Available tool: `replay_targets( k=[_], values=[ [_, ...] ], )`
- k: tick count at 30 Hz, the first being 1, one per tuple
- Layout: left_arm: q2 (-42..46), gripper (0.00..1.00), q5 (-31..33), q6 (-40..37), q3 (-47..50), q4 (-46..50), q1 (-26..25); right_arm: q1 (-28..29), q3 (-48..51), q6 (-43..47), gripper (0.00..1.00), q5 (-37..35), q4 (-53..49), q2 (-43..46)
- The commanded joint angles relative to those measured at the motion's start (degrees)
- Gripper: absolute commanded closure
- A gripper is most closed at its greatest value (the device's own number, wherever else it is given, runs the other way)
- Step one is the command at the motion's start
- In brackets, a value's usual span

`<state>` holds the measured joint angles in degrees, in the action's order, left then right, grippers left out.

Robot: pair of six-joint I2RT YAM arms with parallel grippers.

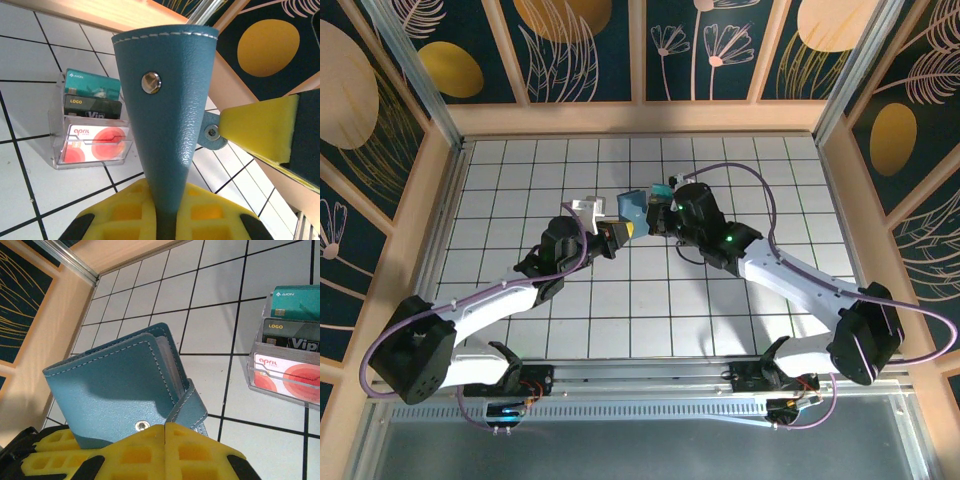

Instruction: Take the credit cards out of the card holder

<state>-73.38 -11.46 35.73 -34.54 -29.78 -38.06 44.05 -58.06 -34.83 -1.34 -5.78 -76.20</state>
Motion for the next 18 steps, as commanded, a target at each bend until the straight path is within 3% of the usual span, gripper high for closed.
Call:
replay_targets(
  k=[1,10,18],
  values=[
    [2.08,1.00,0.31,-1.57,-0.19,-1.73,-0.32,-1.13,0.99,0.31,0.94,0.11,1.38,2.14],
    [4.56,1.00,-2.00,-7.68,-0.85,1.45,-0.32,-3.86,2.73,1.23,0.72,2.82,2.36,2.99],
    [5.80,1.00,-6.07,-11.25,-0.66,1.72,-0.26,-8.61,5.23,2.94,0.63,11.39,6.96,3.53]
  ],
)
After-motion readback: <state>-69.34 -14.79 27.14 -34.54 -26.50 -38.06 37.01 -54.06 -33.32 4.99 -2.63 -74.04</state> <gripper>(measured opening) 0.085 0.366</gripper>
